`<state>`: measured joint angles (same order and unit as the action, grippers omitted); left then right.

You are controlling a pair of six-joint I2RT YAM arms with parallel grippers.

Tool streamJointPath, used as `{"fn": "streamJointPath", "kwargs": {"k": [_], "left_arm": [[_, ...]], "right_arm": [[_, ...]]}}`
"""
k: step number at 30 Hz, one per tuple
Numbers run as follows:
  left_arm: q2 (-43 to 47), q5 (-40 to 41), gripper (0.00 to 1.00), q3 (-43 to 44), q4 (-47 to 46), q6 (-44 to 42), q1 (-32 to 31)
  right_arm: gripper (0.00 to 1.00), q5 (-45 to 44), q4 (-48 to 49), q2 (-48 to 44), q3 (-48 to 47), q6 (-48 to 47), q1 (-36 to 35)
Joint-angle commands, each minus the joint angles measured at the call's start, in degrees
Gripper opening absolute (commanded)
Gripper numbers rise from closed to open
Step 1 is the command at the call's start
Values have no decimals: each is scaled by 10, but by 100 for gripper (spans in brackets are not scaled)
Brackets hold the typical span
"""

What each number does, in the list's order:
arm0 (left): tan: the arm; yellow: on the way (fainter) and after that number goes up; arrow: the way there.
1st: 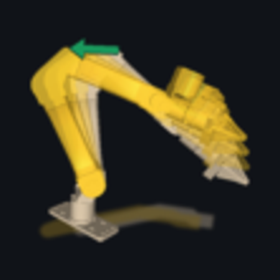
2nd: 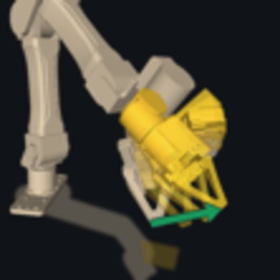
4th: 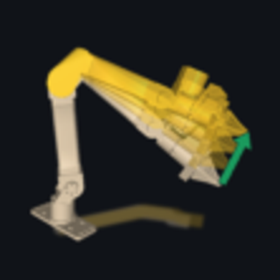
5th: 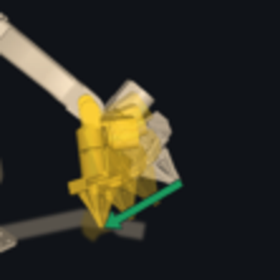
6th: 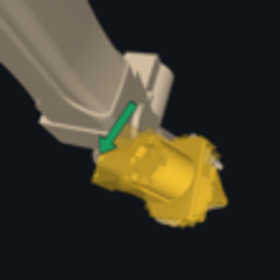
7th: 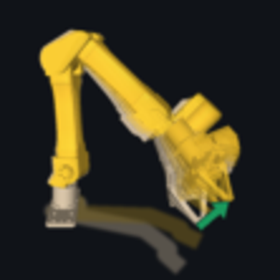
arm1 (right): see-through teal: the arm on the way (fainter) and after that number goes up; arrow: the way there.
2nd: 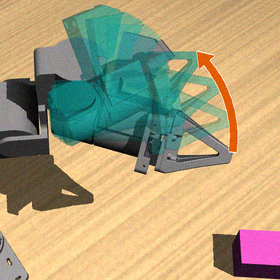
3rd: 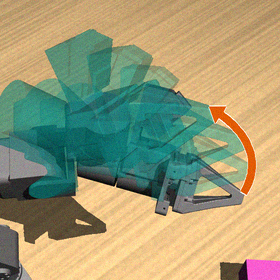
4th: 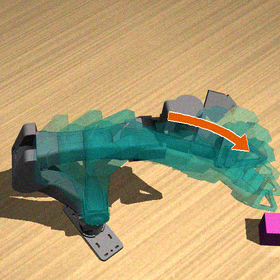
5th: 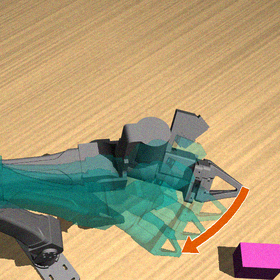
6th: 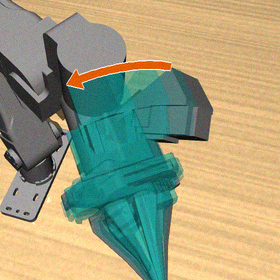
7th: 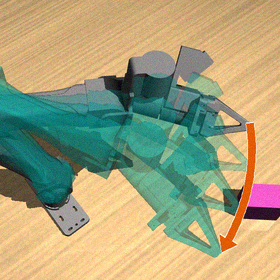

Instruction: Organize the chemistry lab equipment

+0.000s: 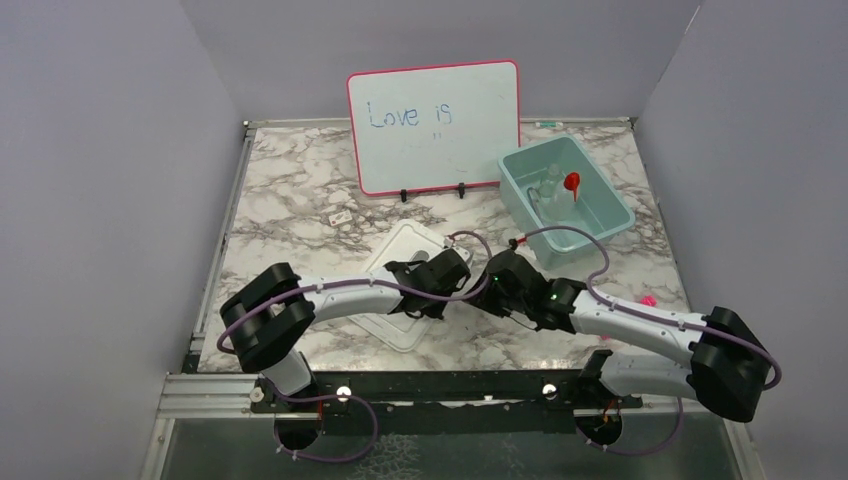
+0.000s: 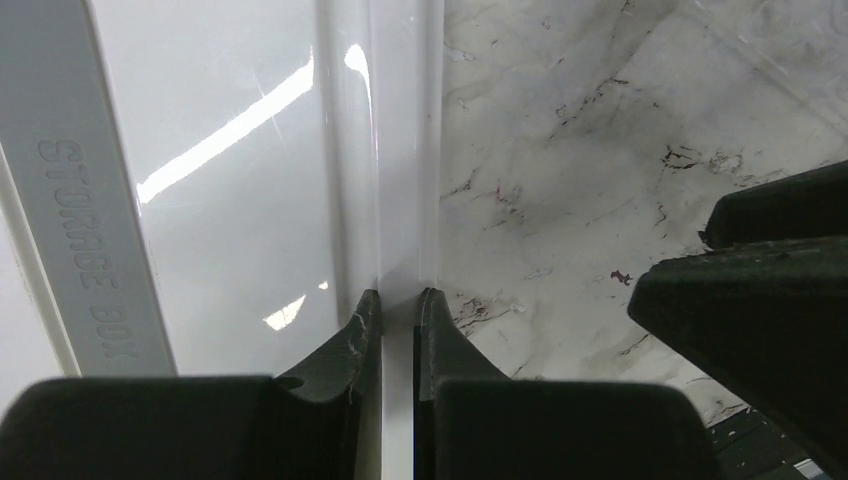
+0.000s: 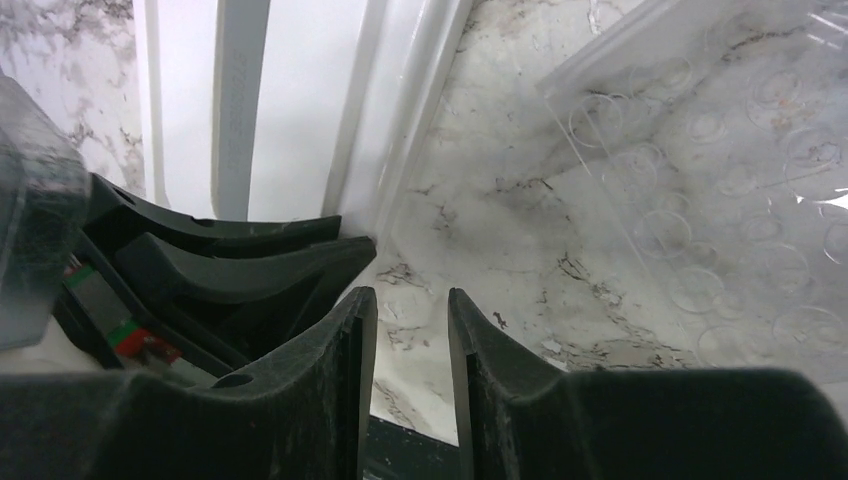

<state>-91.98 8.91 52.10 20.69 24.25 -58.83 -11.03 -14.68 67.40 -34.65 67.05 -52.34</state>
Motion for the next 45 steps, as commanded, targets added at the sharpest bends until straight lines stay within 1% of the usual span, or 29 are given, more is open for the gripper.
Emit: {"fn": "streamJointPath", "kwargs": {"k": [1, 4, 7, 10, 14, 18, 20, 24, 27, 29, 31, 35, 38, 43, 45], "left_arm": [[27, 50, 3, 13, 29, 10, -4], [60, 42, 3, 24, 28, 21, -2], [86, 29, 3, 34, 28, 36, 4], [106, 12, 3, 43, 29, 54, 14], [125, -19, 3, 52, 23, 83, 30], [129, -32, 3, 63, 20, 101, 41], [128, -35, 3, 66, 19, 105, 48], [129, -44, 3, 69, 19, 121, 64], [131, -54, 3, 69, 18, 136, 76], [137, -62, 3, 70, 15, 152, 85], [143, -71, 3, 70, 9, 169, 90], [152, -86, 3, 76, 1, 183, 92], [156, -88, 3, 75, 0, 190, 92], [166, -89, 3, 64, -7, 206, 99], [171, -103, 3, 61, -14, 214, 103]], "right_arm": [[38, 27, 30, -30, 27, -2, -1], [41, 40, 64, -45, 47, -24, -1], [47, 68, 107, -45, 61, -49, -1], [52, 103, 140, -27, 61, -70, -1], [57, 170, 207, 12, 50, -88, -1], [59, 228, 286, 37, 54, -88, -1], [59, 243, 325, 39, 64, -79, -1], [60, 239, 351, 35, 79, -58, -1], [60, 228, 346, 33, 84, -51, -1], [61, 218, 326, 42, 78, -40, -1], [62, 215, 327, 57, 72, -33, -1], [62, 234, 373, 90, 65, -23, -1], [59, 241, 417, 104, 64, -13, -1], [53, 218, 462, 109, 64, -4, -1], [48, 217, 475, 115, 61, -4, -1]]}}
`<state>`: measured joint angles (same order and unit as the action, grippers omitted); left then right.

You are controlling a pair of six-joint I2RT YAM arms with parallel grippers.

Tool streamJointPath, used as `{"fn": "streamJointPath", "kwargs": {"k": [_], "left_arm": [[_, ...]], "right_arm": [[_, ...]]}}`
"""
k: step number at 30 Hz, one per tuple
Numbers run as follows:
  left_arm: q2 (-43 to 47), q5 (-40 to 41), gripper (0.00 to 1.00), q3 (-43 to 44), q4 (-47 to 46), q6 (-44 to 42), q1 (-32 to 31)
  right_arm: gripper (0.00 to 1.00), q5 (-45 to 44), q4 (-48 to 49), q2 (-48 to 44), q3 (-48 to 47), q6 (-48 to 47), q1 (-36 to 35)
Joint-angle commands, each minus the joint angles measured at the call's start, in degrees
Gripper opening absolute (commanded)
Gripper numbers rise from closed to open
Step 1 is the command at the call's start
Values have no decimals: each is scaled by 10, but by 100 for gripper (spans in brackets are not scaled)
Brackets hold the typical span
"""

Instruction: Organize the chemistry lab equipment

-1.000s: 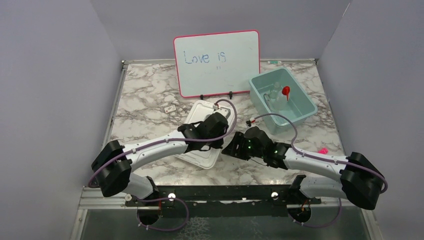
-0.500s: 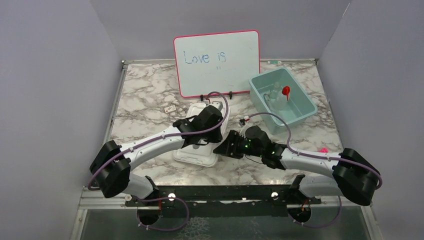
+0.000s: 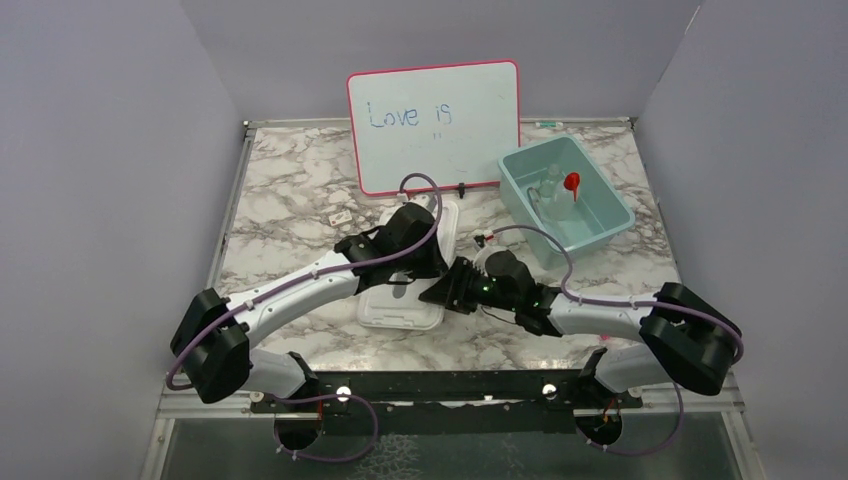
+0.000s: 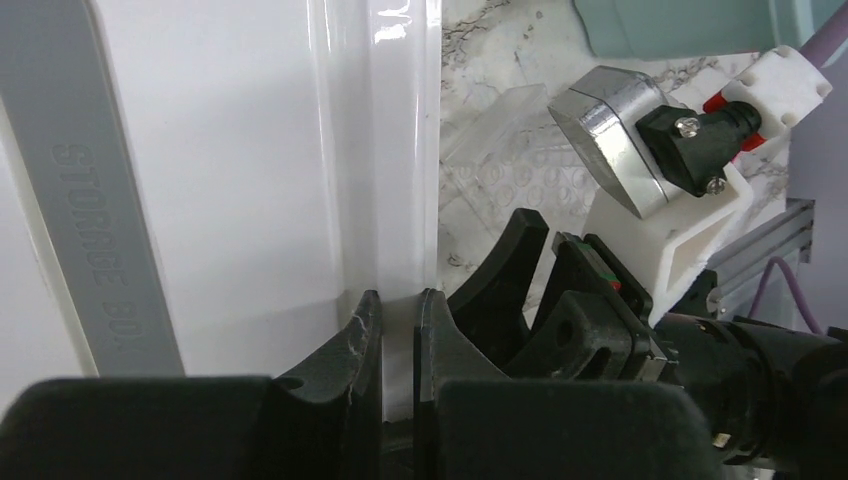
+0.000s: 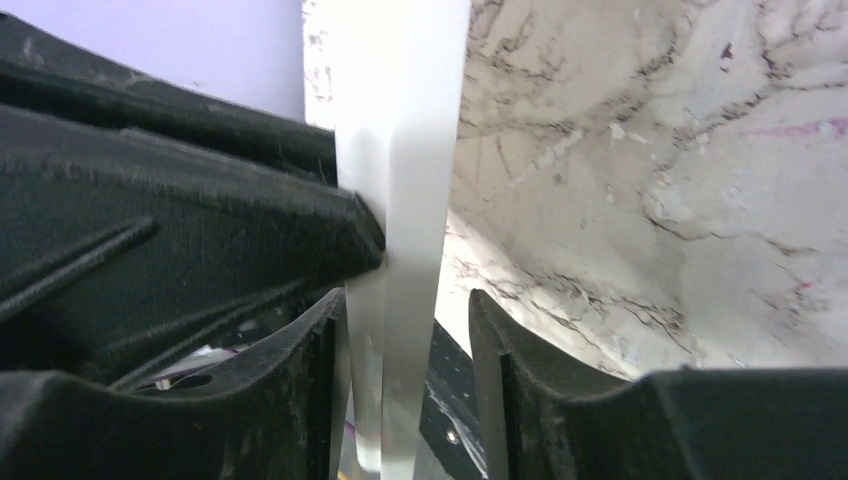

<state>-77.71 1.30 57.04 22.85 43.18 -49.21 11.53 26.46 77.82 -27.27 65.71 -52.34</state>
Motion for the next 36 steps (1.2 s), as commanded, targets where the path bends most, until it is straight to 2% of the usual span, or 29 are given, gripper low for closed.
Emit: {"fn": "streamJointPath", "kwargs": {"k": [1, 3, 4, 7, 9, 11, 14, 16, 21, 24, 27, 32, 36], "left_arm": [[29, -33, 3, 12, -39, 27, 9], [31, -44, 5, 14, -44, 28, 13], [33, -49, 6, 17, -45, 26, 15], [41, -51, 19, 26, -37, 15, 22], [52, -51, 35, 31, -31, 2, 30], [64, -52, 57, 38, -22, -16, 44], [87, -63, 76, 58, -8, -49, 64], [105, -69, 83, 73, -1, -69, 79], [129, -57, 89, 135, 44, -113, 130], [123, -79, 89, 163, 72, -128, 171], [104, -110, 89, 185, 84, -101, 215], [71, -162, 89, 193, 58, -77, 250], [50, -266, 89, 183, -8, -69, 274]], "right_arm": [[45, -8, 69, 13, -15, 9, -1], [34, -4, 78, 18, -18, 8, -1], [26, -2, 85, 18, -19, 5, -1], [10, -1, 88, 3, -17, -9, 1], [7, 6, 84, -17, -14, -23, 7], [4, 15, 73, -45, -11, -37, 18], [3, 44, 45, -87, -13, -58, 46], [2, 68, 16, -108, -25, -73, 71], [1, 151, -50, -129, -77, -107, 153], [1, 236, -73, -121, -124, -128, 219], [1, 344, -83, -107, -173, -140, 293], [1, 489, -105, -79, -245, -125, 393], [1, 532, -106, -81, -269, -111, 423]]}}
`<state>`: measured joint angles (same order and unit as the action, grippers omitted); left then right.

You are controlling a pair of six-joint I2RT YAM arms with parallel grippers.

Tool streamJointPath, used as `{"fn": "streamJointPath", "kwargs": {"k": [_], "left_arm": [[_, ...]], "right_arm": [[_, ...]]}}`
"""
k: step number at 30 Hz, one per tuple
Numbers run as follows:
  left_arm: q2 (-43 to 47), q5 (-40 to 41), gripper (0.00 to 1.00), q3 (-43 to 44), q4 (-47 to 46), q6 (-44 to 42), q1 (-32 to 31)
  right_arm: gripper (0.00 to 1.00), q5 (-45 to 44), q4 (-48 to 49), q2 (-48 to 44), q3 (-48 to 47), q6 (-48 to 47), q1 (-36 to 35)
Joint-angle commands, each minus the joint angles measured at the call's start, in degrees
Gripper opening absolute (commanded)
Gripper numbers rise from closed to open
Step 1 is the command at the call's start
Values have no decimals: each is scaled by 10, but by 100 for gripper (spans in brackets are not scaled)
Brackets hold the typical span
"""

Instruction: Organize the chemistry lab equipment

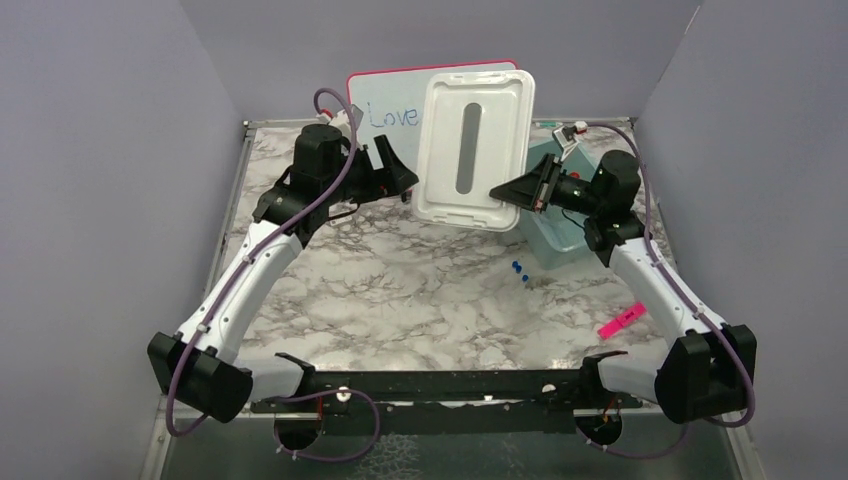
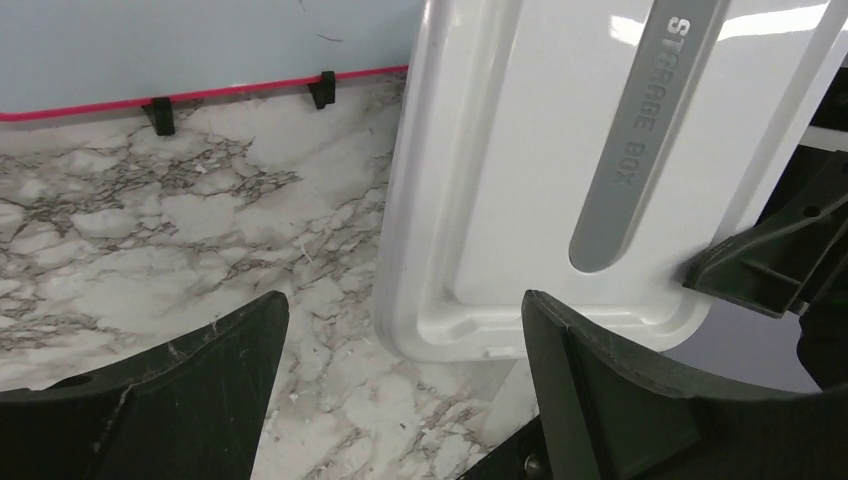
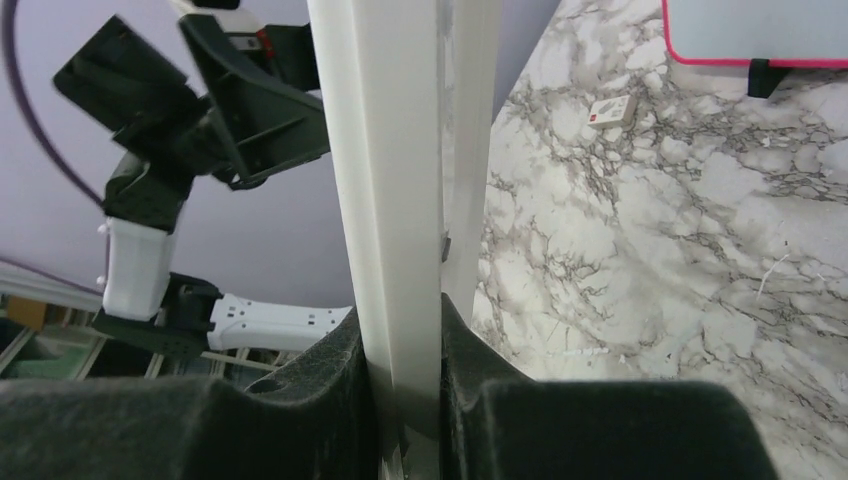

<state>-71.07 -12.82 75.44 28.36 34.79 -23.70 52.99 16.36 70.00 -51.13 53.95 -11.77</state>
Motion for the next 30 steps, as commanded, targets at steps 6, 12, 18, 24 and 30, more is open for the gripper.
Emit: {"fn": "streamJointPath", "kwargs": {"k": [6, 12, 18, 24, 30], "left_arm": [[-33, -216, 89, -29, -168, 31, 19], [-42, -271, 87, -47, -236, 56, 22], [-11, -320, 48, -118, -402, 179, 23], [12, -317, 0, -153, -450, 229, 23], [13, -297, 0, -159, -448, 241, 22]], "right_arm": [[1, 152, 78, 0, -33, 108, 28], [1, 182, 153, 0, -31, 202, 30], [3, 172, 61, -4, -58, 160, 29], [27, 112, -70, 7, -81, 64, 32], [56, -38, -218, -2, -121, -61, 36]]}}
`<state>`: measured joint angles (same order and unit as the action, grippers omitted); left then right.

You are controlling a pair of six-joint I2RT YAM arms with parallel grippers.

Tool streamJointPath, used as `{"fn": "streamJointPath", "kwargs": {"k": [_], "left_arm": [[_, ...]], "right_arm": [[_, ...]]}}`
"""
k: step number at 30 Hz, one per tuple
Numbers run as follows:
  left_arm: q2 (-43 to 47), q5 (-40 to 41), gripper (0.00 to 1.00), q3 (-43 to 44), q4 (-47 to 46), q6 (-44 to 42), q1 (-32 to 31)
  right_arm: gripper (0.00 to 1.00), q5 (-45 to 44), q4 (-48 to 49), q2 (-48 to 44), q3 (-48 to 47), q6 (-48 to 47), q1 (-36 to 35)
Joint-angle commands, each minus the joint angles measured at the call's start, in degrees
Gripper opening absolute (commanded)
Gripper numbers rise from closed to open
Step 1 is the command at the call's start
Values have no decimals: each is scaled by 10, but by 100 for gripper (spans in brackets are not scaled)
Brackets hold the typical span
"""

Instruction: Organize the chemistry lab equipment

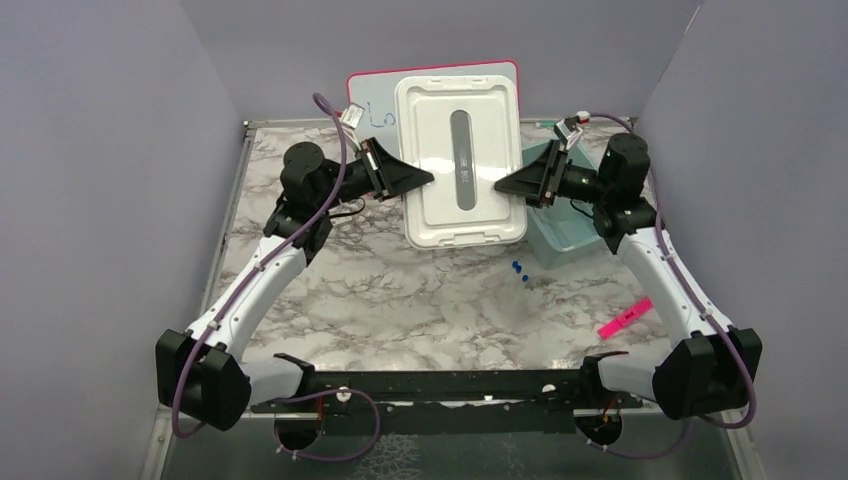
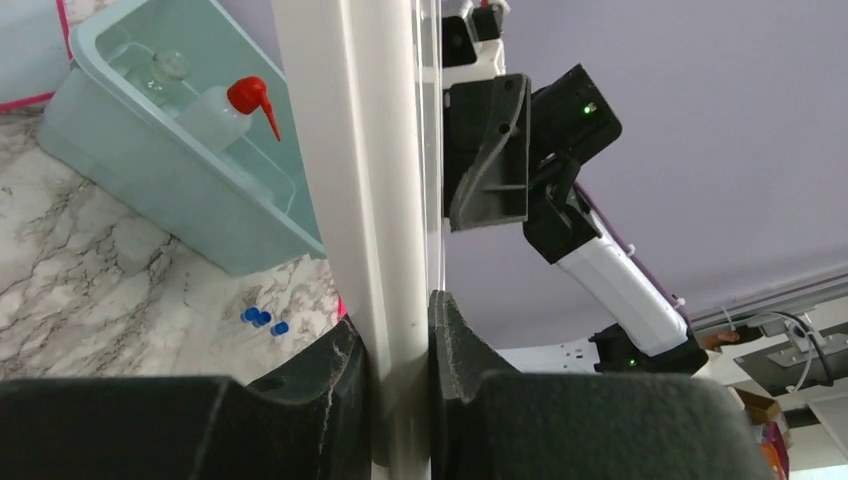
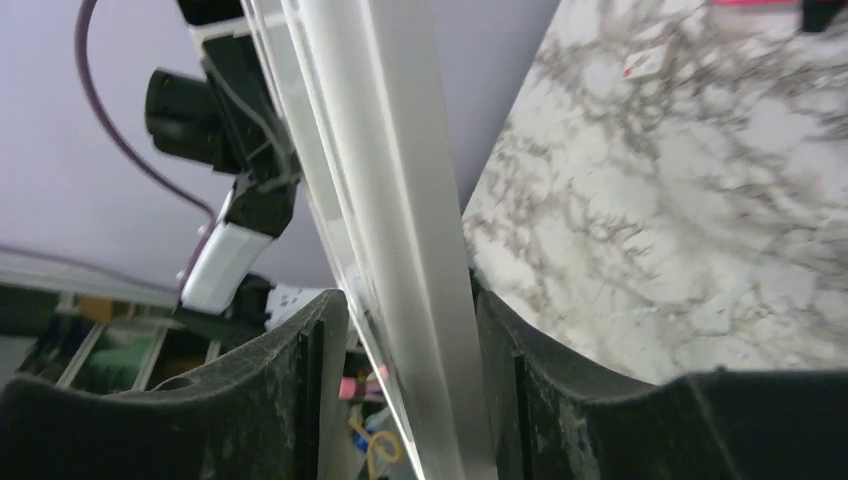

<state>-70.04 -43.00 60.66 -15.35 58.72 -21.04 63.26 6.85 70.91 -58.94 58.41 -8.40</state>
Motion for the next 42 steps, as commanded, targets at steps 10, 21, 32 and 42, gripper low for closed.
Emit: {"fn": "streamJointPath", "kwargs": {"k": [10, 21, 32, 42], "left_arm": [[-44, 109, 0, 27, -20, 48, -41], [-234, 296, 0, 175, -45, 83, -195], [-422, 475, 0, 317, -49, 134, -286], [-514, 551, 0, 392, -46, 202, -323]], "right_arm": [[70, -647, -366, -27, -207, -295, 3], [70, -790, -484, -5, -312, -357, 3], [69, -799, -517, 35, -301, -356, 4], [68, -867, -522, 35, -268, -374, 18]]}}
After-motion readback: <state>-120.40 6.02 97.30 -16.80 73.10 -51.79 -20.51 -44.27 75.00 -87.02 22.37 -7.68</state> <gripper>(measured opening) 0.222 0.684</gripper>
